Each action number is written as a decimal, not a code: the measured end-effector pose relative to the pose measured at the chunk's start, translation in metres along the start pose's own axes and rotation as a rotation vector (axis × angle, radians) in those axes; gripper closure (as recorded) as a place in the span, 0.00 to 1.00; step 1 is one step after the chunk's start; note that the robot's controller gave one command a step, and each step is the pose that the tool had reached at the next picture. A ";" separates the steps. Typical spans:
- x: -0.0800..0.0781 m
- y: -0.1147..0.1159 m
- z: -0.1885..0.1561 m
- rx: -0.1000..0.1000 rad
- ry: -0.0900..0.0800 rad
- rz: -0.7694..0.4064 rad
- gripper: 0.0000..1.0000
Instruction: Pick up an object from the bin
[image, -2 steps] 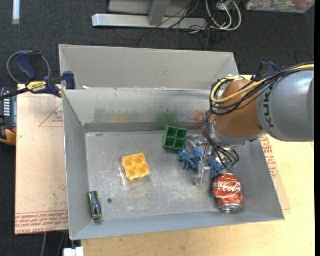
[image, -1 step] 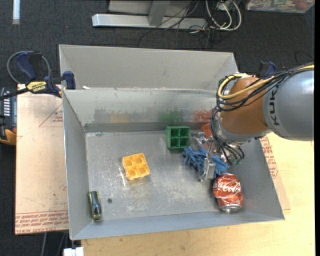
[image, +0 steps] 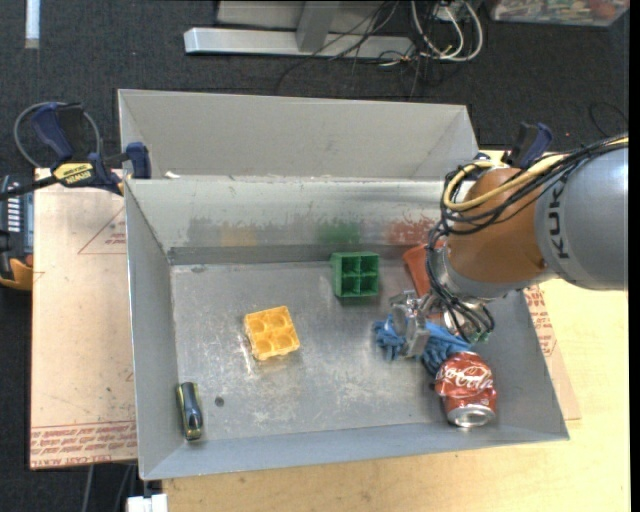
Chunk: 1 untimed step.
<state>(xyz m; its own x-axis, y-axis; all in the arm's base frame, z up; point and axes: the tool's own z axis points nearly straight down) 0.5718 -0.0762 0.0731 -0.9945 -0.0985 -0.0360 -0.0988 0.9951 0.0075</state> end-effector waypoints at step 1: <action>0.000 0.000 0.000 0.000 0.000 0.000 1.00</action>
Offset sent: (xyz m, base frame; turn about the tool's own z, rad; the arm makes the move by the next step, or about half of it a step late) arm 0.0450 0.0023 -0.0031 -0.0194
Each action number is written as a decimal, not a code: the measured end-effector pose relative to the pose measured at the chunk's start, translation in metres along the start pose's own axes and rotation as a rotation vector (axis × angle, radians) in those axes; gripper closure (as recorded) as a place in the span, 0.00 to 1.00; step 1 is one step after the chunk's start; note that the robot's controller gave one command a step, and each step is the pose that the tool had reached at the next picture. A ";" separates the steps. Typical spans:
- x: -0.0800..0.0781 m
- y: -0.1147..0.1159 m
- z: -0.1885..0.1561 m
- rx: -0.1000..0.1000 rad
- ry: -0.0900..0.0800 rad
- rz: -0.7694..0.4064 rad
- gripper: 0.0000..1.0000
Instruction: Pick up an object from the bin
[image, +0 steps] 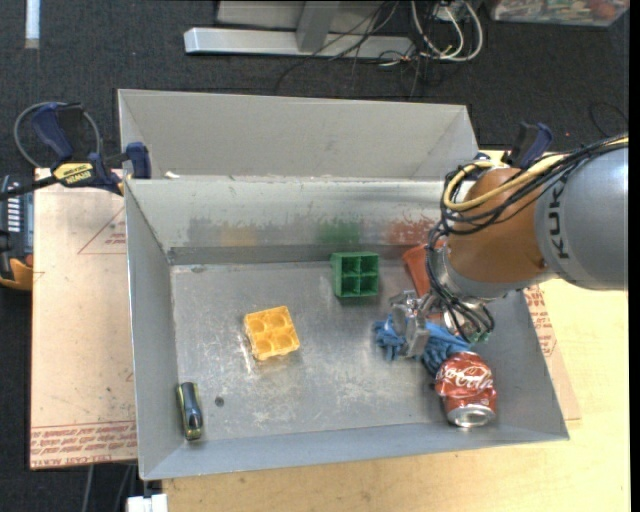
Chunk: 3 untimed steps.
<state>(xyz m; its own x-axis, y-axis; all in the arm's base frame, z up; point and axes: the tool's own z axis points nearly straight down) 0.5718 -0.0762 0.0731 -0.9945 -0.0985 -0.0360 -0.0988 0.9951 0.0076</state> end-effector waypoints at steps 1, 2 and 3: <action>-0.047 -0.002 0.003 0.001 -0.007 -0.017 1.00; -0.051 -0.004 0.003 -0.001 -0.001 -0.028 1.00; -0.066 -0.031 0.003 -0.002 -0.011 0.040 1.00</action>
Offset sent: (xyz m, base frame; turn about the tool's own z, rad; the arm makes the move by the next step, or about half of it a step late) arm 0.0666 -0.0072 -0.0031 -0.0695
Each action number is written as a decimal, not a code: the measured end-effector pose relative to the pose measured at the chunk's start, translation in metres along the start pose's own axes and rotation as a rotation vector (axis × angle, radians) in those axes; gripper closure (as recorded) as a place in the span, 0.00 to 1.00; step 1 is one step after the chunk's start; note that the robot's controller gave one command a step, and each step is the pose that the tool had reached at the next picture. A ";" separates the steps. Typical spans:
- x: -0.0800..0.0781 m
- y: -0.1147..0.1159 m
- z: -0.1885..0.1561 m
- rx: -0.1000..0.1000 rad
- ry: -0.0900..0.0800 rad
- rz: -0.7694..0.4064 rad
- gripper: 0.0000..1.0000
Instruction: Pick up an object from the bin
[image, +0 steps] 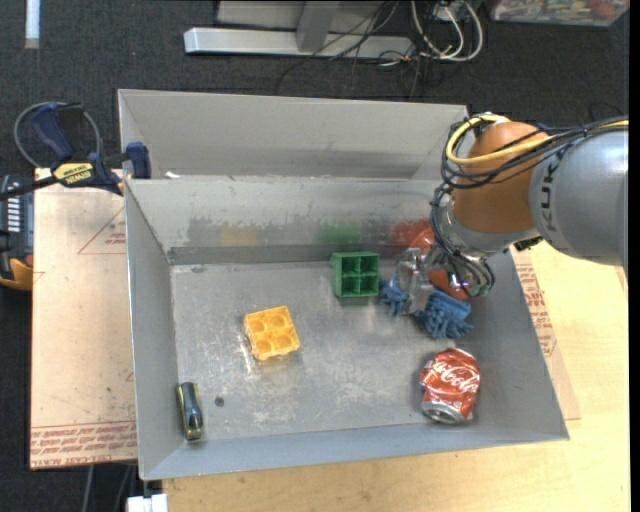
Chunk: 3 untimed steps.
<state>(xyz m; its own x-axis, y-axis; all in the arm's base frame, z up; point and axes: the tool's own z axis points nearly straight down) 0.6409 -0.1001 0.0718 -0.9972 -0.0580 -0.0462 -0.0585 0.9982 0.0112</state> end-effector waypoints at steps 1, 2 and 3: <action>0.003 0.026 -0.001 -0.001 -0.001 0.015 1.00; 0.001 0.027 0.000 0.001 0.000 -0.016 1.00; 0.001 0.058 -0.001 0.003 -0.010 -0.506 1.00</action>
Offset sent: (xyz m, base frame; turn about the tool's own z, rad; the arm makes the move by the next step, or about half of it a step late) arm 0.0135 0.0387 -0.0018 -0.2263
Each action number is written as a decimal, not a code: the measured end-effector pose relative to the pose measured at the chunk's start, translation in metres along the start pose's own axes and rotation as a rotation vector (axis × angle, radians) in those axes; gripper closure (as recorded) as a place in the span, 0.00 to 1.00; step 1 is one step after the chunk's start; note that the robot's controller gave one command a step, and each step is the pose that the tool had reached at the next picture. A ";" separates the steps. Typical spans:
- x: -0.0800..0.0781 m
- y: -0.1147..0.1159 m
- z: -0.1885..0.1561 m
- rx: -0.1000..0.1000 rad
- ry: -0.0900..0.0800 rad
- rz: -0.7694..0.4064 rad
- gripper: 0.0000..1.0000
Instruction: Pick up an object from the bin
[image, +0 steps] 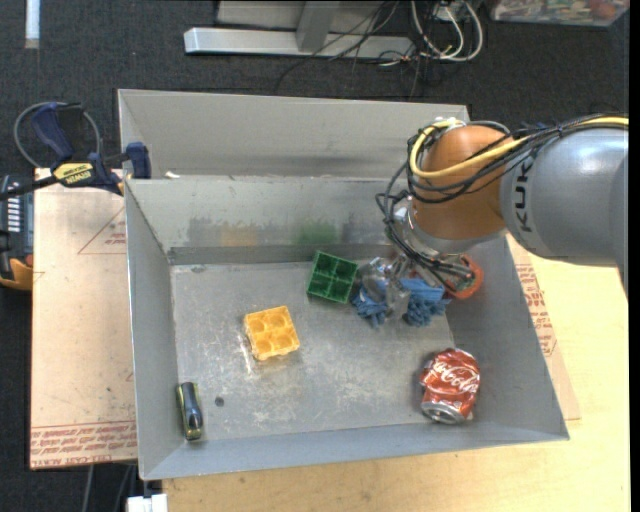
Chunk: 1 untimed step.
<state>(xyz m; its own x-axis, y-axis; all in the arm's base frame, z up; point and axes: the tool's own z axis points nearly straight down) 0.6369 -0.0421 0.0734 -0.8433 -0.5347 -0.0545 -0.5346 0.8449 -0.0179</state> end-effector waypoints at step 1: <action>0.034 0.039 -0.003 0.005 -0.006 0.281 1.00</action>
Offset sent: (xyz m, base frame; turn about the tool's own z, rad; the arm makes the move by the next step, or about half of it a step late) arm -0.0046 -0.0144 0.0143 0.0234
